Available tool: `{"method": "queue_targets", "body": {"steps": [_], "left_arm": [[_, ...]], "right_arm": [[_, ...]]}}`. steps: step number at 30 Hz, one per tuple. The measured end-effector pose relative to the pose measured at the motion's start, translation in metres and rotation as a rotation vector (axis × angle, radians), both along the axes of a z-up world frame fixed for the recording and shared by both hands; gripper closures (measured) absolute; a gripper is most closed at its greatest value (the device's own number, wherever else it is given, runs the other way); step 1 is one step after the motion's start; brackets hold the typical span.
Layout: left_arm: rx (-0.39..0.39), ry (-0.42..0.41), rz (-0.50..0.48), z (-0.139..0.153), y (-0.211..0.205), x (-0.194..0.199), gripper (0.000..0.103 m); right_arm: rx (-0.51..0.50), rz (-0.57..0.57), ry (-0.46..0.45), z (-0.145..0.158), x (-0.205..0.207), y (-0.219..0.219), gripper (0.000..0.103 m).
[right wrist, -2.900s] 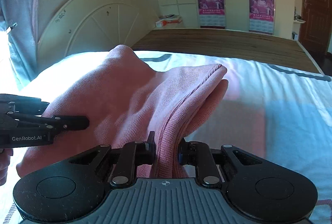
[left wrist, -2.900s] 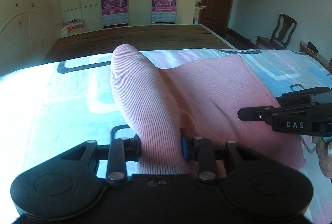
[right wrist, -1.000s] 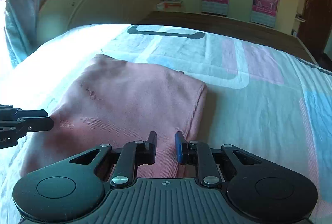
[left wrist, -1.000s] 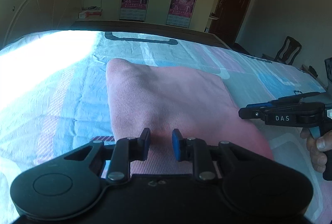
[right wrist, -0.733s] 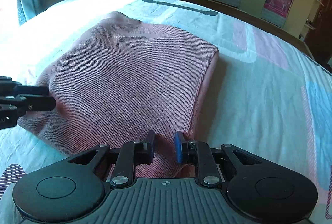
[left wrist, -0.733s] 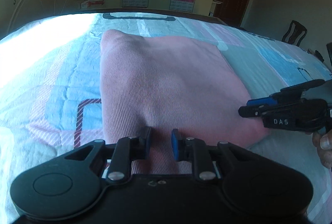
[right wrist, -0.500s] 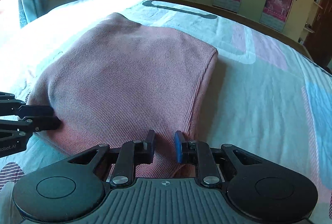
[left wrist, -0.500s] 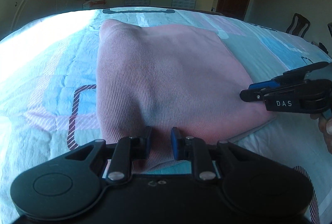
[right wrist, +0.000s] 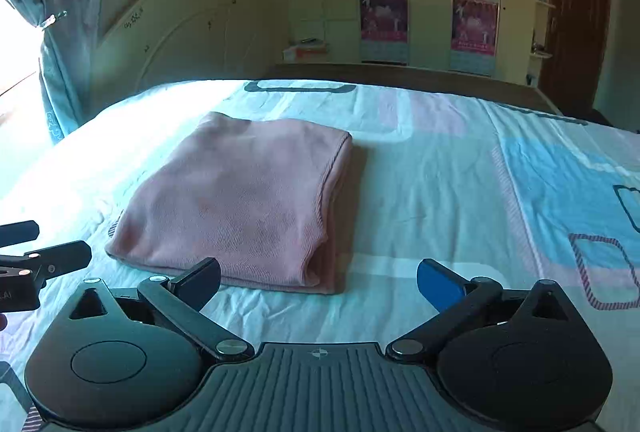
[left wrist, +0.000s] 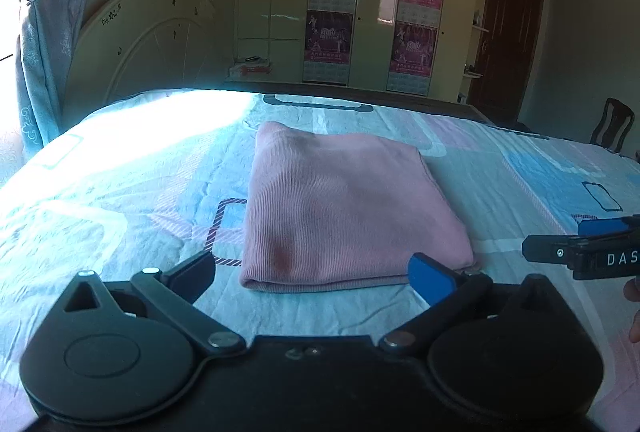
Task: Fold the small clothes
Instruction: 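Open both tools and pull them back from the folded sweatshirt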
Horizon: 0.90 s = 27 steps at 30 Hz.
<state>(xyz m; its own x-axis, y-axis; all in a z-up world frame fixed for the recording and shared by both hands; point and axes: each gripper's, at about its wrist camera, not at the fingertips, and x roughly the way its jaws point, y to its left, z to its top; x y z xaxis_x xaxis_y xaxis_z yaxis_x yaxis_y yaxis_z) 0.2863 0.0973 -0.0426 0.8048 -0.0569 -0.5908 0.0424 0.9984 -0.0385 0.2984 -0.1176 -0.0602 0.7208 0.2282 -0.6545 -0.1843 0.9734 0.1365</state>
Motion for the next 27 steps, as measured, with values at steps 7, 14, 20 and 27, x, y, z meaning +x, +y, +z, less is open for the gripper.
{"method": "queue_targets", "body": {"steps": [7, 14, 20, 27], "left_arm": [[0.029, -0.031, -0.018, 0.037, -0.026, -0.069, 0.0], [0.03, -0.089, -0.047, 0.061, -0.052, -0.144, 0.0], [0.029, -0.134, -0.053, 0.081, -0.059, -0.189, 0.0], [0.026, -0.166, -0.063, 0.094, -0.061, -0.226, 0.0]], "right_arm": [[-0.044, -0.054, -0.023, 0.031, -0.072, -0.012, 0.0], [-0.064, -0.068, -0.082, 0.062, -0.16, -0.02, 0.0], [-0.076, -0.089, -0.131, 0.082, -0.221, -0.029, 0.0], [-0.053, -0.109, -0.166, 0.098, -0.26, -0.036, 0.0]]}}
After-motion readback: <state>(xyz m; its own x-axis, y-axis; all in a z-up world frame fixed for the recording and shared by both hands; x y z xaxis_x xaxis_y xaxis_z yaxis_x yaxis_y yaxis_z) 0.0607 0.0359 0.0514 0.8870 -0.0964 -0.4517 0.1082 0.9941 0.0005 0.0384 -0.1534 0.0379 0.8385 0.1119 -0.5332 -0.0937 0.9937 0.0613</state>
